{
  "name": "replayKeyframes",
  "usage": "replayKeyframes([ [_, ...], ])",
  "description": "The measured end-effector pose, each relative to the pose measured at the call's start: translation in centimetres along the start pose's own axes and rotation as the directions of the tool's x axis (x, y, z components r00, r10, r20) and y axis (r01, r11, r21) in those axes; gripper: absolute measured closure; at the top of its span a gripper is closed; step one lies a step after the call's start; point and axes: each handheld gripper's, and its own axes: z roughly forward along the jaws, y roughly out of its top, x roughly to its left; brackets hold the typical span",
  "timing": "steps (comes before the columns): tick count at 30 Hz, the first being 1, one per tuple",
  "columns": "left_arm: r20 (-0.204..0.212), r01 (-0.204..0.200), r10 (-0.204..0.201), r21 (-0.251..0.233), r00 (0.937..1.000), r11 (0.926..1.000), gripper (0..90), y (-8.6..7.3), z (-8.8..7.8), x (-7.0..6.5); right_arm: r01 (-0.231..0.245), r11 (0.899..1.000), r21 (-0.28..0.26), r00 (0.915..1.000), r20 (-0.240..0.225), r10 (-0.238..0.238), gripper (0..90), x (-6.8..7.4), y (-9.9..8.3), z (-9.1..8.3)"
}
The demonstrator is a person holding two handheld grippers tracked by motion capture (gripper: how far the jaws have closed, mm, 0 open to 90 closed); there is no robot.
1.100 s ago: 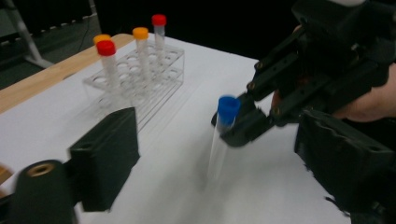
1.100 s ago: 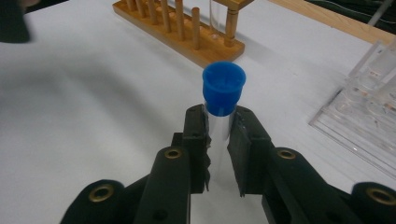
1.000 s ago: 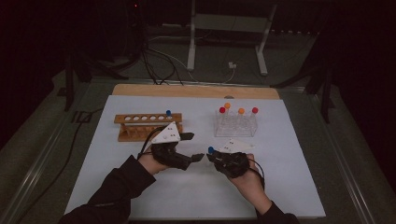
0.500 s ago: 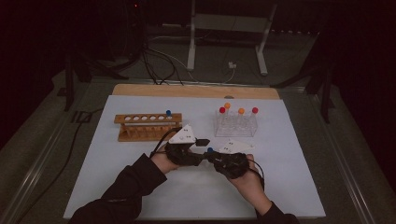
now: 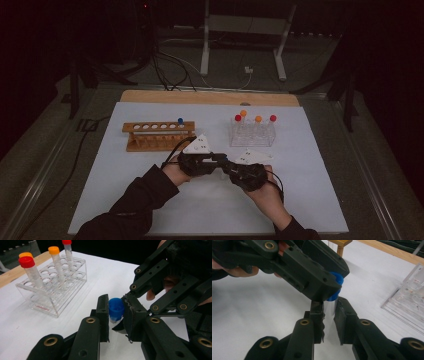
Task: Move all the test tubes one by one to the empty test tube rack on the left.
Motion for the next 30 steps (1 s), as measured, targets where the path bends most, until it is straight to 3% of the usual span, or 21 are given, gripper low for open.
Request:
replayKeyframes([
  [8, -0.007, -0.007, 0.007, -0.008, 0.9999, 0.9999, 76.9, 0.2, -0.3, 0.0, -0.003, 1.0, -0.026, 1.0, -0.001, 0.003, 75.9, 0.0, 0.0, -0.1],
  [18, -0.065, 0.007, -0.009, -0.033, 0.9979, 0.9994, 76.9, 0.3, -2.2, 1.3, -0.044, 0.997, -0.059, 0.9989, -0.022, 0.043, 44.6, -0.5, 0.0, -0.4],
  [20, -0.079, 0.006, -0.009, -0.038, 0.9969, 0.9993, 76.9, 0.4, -2.8, 1.6, -0.037, 0.998, -0.058, 0.9993, -0.009, 0.037, 37.1, -0.3, 0.0, -0.3],
  [25, -0.107, 0.011, -0.015, -0.043, 0.9941, 0.999, 76.9, 0.5, -4.0, 2.0, -0.048, 0.996, -0.07, 0.9988, -0.013, 0.047, 28.0, -0.3, 0.1, -0.3],
  [30, -0.14, 0.004, -0.01, -0.045, 0.99, 0.999, 76.9, 0.7, -5.1, 2.4, -0.065, 0.994, -0.084, 0.9976, 0.018, 0.067, 12.0, -0.4, 0.2, -0.5],
])
